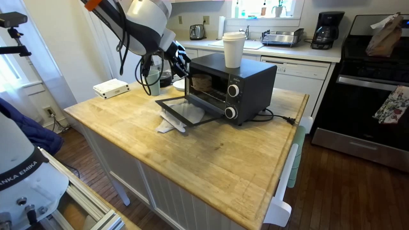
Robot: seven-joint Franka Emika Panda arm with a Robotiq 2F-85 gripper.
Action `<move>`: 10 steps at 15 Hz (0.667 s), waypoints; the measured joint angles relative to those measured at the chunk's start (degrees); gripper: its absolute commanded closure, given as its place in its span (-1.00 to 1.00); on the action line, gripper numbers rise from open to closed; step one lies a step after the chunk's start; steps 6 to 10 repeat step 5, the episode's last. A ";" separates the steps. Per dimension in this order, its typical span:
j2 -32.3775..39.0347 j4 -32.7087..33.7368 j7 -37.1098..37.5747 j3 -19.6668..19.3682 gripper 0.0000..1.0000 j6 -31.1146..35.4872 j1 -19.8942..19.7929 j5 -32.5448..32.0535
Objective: Put the brown cup in the oven
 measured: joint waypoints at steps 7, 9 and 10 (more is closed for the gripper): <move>-8.53 -1.32 0.15 1.70 -1.00 3.65 0.78 0.79; -8.53 -1.32 0.15 1.70 -1.00 3.65 0.78 0.79; -8.53 -1.32 0.15 1.70 -1.00 3.65 0.78 0.79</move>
